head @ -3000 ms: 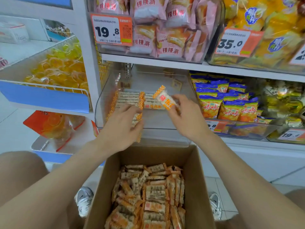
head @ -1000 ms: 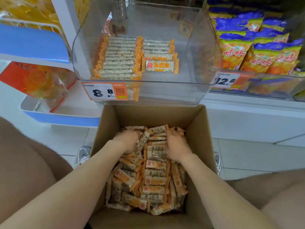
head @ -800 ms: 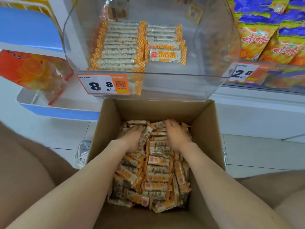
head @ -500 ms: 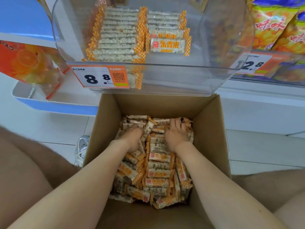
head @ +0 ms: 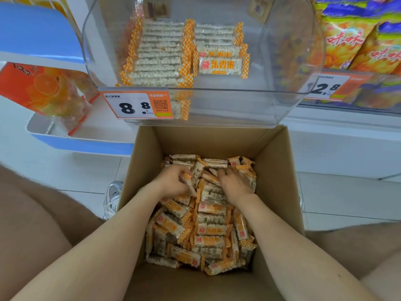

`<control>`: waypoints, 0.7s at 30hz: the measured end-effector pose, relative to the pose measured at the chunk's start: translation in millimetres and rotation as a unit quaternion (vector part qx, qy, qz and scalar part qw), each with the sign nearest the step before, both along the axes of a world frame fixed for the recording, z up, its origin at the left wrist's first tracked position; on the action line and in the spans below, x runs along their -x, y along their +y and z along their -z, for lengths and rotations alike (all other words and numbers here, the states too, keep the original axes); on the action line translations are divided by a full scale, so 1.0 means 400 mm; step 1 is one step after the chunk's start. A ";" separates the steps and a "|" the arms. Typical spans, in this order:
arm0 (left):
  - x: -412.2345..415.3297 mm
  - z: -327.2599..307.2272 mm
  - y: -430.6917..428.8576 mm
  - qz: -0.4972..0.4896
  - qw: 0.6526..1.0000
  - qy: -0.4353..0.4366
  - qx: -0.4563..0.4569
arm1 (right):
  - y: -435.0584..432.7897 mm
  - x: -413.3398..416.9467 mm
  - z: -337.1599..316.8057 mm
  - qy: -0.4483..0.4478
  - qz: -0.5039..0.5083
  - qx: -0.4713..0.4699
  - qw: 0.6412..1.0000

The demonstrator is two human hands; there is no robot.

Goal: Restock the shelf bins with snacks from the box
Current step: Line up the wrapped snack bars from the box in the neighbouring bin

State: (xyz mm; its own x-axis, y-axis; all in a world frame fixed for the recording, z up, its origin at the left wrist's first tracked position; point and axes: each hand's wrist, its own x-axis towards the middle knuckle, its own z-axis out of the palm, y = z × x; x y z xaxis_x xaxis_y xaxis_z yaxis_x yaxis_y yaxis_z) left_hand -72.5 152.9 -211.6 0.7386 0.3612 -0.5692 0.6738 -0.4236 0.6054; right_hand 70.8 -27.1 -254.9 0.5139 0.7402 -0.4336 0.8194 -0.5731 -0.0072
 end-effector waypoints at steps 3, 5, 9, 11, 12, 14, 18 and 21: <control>0.011 -0.014 -0.003 -0.018 1.000 -0.015 -0.004 | -0.007 -0.012 -0.017 0.097 0.090 -0.051 0.990; 0.015 -0.022 -0.003 -0.028 1.000 -0.008 -0.009 | -0.009 -0.016 -0.038 0.160 0.133 -0.067 0.976; 0.015 -0.061 -0.002 -0.016 1.000 0.001 0.013 | -0.018 0.013 -0.086 0.217 0.164 -0.090 0.958; 0.012 -0.094 -0.008 -0.044 0.998 -0.020 0.037 | -0.020 0.033 -0.118 0.235 0.179 -0.163 0.942; 0.010 -0.106 -0.010 -0.058 0.997 -0.030 0.048 | -0.017 0.040 -0.133 0.241 0.178 -0.199 0.933; 0.007 -0.134 -0.013 -0.086 0.992 -0.050 0.076 | -0.014 0.052 -0.177 0.257 0.179 -0.256 0.915; 0.009 -0.191 -0.012 -0.150 0.970 -0.078 0.175 | -0.027 0.064 -0.258 0.322 0.188 -0.323 0.870; 0.016 -0.226 -0.021 -0.156 0.956 -0.094 0.231 | -0.052 0.068 -0.294 0.357 0.202 -0.330 0.850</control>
